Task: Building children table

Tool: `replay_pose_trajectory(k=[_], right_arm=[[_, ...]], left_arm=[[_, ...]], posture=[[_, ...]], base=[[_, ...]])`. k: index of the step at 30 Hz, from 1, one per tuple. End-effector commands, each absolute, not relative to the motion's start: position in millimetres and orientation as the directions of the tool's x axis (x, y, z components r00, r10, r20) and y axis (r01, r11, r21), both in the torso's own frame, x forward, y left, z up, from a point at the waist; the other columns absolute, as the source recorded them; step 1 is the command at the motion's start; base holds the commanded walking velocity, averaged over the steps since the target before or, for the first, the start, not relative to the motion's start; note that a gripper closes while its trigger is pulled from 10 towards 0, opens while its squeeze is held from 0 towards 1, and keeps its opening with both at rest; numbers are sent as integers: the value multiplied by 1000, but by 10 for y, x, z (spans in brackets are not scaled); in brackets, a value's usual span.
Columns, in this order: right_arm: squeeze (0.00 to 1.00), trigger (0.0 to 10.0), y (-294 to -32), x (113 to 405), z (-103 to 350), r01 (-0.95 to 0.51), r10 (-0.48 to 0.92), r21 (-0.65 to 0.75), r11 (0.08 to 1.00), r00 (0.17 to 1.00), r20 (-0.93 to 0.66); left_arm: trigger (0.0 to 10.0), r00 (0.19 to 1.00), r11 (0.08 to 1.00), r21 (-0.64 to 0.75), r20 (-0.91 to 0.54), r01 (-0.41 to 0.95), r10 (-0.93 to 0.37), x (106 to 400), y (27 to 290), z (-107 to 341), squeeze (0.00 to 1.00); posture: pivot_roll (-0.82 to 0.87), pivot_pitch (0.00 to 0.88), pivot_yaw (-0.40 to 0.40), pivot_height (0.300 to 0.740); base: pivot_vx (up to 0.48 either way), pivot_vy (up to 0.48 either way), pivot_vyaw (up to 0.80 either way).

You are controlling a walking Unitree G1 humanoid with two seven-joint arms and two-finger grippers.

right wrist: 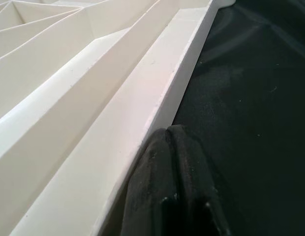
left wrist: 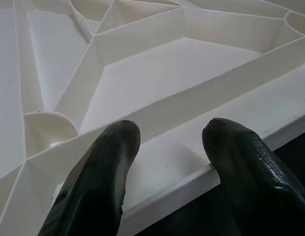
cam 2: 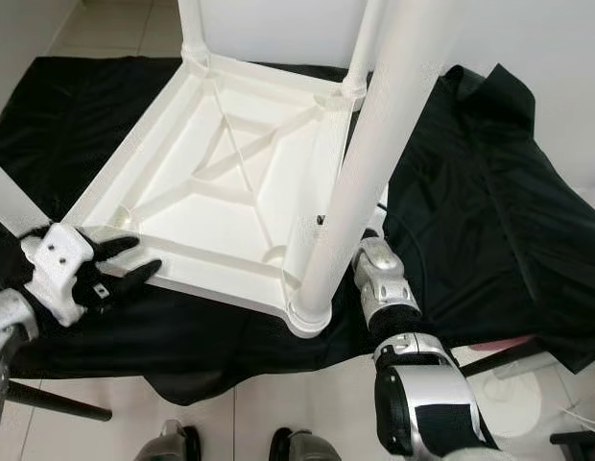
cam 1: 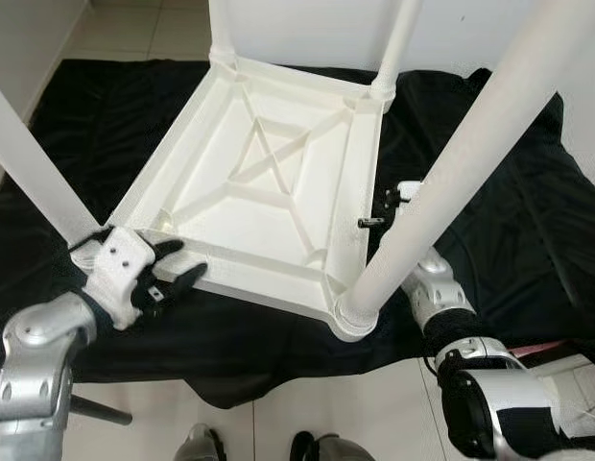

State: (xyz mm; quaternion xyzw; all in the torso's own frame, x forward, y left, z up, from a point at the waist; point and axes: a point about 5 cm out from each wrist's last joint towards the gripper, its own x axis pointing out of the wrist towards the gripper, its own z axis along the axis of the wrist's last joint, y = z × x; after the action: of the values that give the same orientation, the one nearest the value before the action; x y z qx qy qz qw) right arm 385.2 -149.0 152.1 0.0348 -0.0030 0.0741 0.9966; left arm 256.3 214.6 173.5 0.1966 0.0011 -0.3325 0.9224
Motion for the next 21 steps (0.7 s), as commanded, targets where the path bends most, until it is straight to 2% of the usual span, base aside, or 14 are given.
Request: replay_pose_trajectory(k=[1,14,21], right_arm=[[0,10000,-1532,3869,1479,-140,142,79,987,989,-25],[0,10000,-1373,3968,1556,-202,210,126,971,977,-47],[0,10000,-1129,4000,1644,-292,295,96,952,955,-24]], left_arm=[[10000,773,696,343,-198,631,-603,2481,2119,1638,0],[10000,706,647,284,-307,708,-638,2334,2048,1574,0],[10000,668,614,265,-348,743,-658,2245,1987,1573,0]], posture=[[162,172,-108,740],[174,171,-101,740],[177,172,-98,740]], base=[[0,0,0],[0,0,0],[0,0,0]])
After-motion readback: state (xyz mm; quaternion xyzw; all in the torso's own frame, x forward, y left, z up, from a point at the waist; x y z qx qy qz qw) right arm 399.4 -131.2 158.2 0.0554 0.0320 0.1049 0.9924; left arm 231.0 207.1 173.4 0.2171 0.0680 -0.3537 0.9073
